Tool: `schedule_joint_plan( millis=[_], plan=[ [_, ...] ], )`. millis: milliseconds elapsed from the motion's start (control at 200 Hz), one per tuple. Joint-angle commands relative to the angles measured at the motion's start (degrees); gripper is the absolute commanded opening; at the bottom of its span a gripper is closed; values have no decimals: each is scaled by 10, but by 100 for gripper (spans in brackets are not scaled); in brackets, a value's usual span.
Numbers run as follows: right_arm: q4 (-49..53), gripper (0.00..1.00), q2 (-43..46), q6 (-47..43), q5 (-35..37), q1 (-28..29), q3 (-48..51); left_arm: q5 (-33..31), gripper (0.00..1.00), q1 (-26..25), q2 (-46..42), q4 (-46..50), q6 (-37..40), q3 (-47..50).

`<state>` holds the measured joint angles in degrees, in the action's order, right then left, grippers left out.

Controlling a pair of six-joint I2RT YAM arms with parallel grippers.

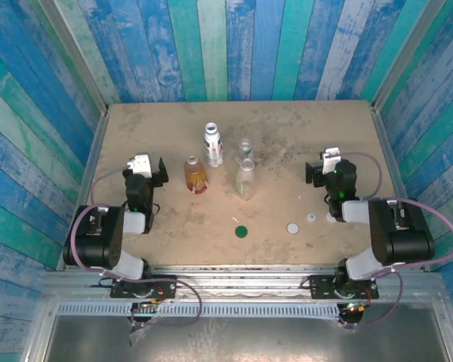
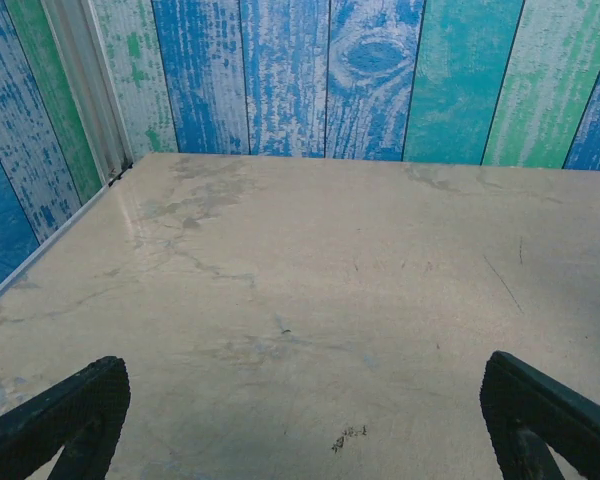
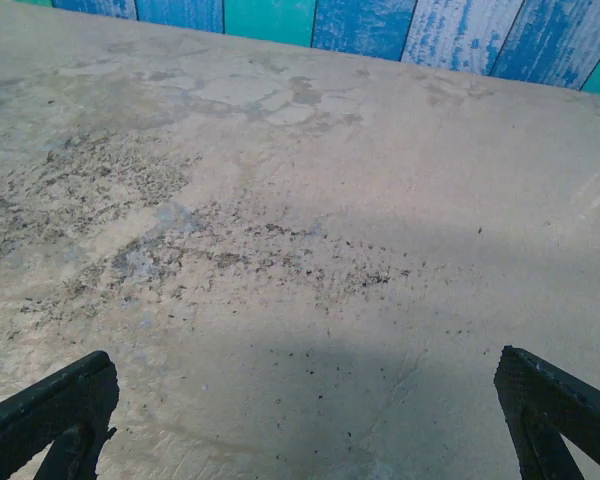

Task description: Screw on the bottle caps

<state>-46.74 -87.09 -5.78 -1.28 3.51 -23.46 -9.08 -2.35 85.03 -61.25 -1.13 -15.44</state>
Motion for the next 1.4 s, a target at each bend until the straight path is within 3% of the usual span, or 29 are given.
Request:
schedule_joint_plan(
  millis=[0, 791, 881, 961, 1116, 1207, 1322, 1397],
  plan=[
    [1, 100, 1, 7, 5, -2, -6, 0, 94, 1, 11, -1, -3, -4],
    [0, 100, 3, 7, 6, -3, -4, 0, 94, 1, 10, -2, -2, -1],
    [16, 100, 21, 14, 22, -2, -7, 27, 94, 1, -2, 13, 11, -5],
    [52, 100, 65, 18, 36, 0, -7, 24, 94, 1, -45, 27, 10, 6],
    [176, 100, 150, 72, 93, 19, -31, -26, 94, 0, -187, 153, -29, 15],
    [244, 100, 196, 101, 78, 32, -52, -42, 94, -3, -268, 168, -52, 45],
    [365, 100, 225, 99, 66, 67, -112, -90, 94, -61, -372, 233, -36, 49],
    [432, 100, 239, 78, 59, 119, -153, -103, 94, -109, -431, 266, -16, 44]
  ],
)
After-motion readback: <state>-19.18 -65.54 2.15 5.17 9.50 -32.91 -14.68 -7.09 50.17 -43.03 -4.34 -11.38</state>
